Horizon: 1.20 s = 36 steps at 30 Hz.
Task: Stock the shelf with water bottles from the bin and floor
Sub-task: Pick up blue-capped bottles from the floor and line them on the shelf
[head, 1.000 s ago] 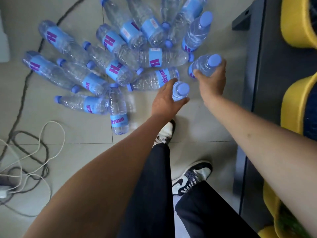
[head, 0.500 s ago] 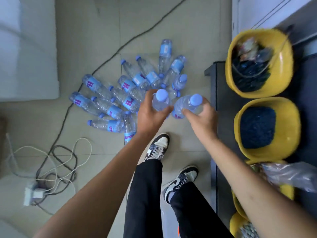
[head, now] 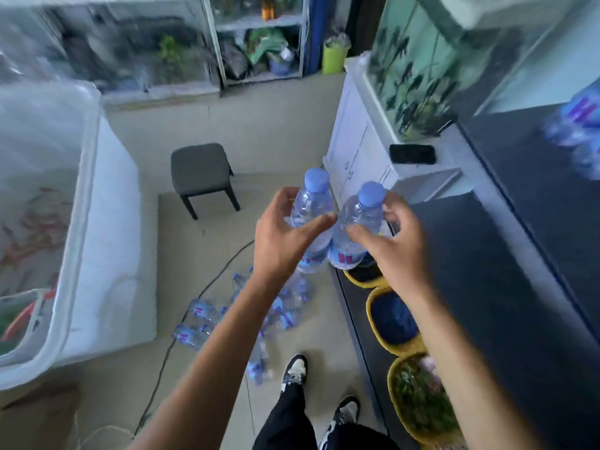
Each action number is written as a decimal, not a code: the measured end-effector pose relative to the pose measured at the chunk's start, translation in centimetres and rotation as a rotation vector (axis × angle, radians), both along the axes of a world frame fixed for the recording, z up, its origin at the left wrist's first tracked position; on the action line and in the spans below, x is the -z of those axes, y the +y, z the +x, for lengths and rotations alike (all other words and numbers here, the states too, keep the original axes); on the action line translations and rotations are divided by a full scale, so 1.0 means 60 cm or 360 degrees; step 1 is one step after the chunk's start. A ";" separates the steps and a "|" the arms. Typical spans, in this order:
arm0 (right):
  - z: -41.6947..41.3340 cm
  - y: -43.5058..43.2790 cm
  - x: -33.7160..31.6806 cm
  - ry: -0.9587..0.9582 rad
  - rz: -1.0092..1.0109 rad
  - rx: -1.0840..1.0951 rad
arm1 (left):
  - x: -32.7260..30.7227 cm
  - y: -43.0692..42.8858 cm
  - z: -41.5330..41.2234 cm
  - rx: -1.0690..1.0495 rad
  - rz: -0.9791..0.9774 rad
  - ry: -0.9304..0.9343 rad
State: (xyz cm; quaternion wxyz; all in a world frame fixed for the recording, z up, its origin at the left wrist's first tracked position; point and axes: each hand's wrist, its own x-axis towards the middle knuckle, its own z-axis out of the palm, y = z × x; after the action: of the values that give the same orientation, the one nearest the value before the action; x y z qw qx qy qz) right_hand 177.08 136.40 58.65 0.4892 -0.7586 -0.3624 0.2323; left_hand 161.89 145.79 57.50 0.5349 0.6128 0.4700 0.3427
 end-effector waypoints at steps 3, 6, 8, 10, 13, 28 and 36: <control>0.042 -0.031 -0.132 -0.0117 0.0129 0.0064 | -0.125 0.004 0.048 0.0164 0.0138 -0.0040; 0.089 -0.071 -0.222 -0.0192 0.0233 0.0180 | -0.216 -0.004 0.108 0.0371 0.0230 -0.0112; 0.125 -0.101 -0.261 -0.0247 0.0288 0.0269 | -0.259 -0.014 0.152 0.0505 0.0266 -0.0175; 0.164 -0.134 -0.285 -0.0334 0.0309 0.0341 | -0.287 -0.030 0.199 0.0616 0.0278 -0.0194; 0.221 -0.189 -0.295 -0.0402 0.0293 0.0454 | -0.305 -0.064 0.268 0.0758 0.0295 -0.0157; 0.372 -0.379 -0.209 -0.0406 0.0326 0.0742 | -0.238 -0.248 0.520 0.0897 0.0524 0.0005; 0.334 -0.377 -0.144 -0.0257 0.0454 0.1000 | -0.171 -0.234 0.534 0.1327 0.0516 -0.0309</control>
State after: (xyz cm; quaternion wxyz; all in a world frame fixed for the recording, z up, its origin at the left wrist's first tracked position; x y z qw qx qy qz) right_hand 197.12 113.81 67.30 0.6075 -0.7729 -0.1777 -0.0433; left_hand 193.91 131.77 67.75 0.5658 0.7906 0.0713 0.2231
